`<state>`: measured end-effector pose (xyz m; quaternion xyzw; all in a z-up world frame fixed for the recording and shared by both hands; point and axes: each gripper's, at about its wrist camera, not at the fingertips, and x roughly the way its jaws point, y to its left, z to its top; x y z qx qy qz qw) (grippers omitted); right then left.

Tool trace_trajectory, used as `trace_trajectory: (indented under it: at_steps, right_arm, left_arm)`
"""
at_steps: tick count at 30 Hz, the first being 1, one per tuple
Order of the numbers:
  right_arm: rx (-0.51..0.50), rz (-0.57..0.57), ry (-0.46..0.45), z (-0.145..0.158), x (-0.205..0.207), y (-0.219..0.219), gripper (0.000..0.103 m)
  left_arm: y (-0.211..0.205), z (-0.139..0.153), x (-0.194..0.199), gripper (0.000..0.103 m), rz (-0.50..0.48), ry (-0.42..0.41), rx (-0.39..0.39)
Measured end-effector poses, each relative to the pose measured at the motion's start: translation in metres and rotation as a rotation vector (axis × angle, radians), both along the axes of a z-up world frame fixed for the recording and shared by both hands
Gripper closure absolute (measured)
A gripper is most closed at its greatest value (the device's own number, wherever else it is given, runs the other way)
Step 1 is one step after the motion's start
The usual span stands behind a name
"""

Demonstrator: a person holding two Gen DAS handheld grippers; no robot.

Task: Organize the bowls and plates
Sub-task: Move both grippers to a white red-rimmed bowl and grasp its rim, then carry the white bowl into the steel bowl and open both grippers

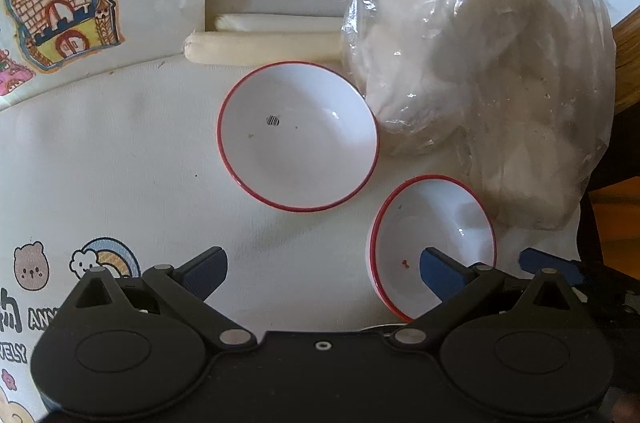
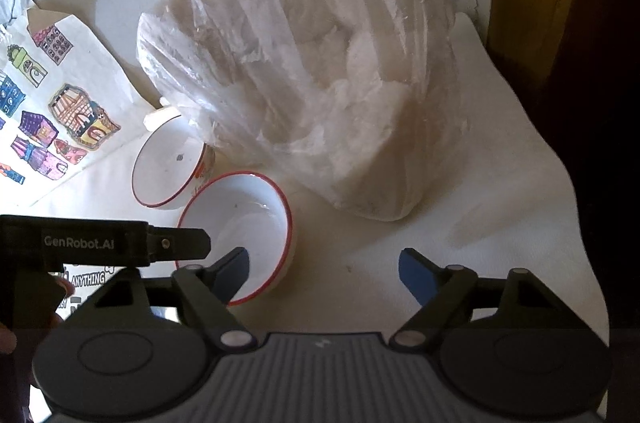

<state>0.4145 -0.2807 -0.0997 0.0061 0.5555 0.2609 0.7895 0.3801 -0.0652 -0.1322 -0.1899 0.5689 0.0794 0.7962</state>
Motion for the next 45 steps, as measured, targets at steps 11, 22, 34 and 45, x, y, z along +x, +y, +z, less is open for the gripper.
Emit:
trace_trajectory:
  at_steps: [11, 22, 34, 45]
  right_arm:
    - [0.059, 0.012, 0.070, -0.013, 0.001, 0.009, 0.065]
    - [0.086, -0.043, 0.098, -0.009, 0.006, 0.025, 0.087]
    - [0.123, -0.068, 0.041, 0.025, -0.011, 0.027, 0.087]
    - [0.134, -0.023, 0.003, 0.057, -0.059, 0.054, 0.087]
  left_arm:
    - [-0.011, -0.006, -0.002, 0.048, 0.005, -0.030, -0.107]
    - [-0.015, -0.006, -0.003, 0.079, 0.000, -0.050, -0.161]
    - [-0.002, 0.036, -0.028, 0.079, -0.039, -0.154, -0.163]
    - [0.032, 0.067, -0.083, 0.080, -0.046, -0.197, -0.164]
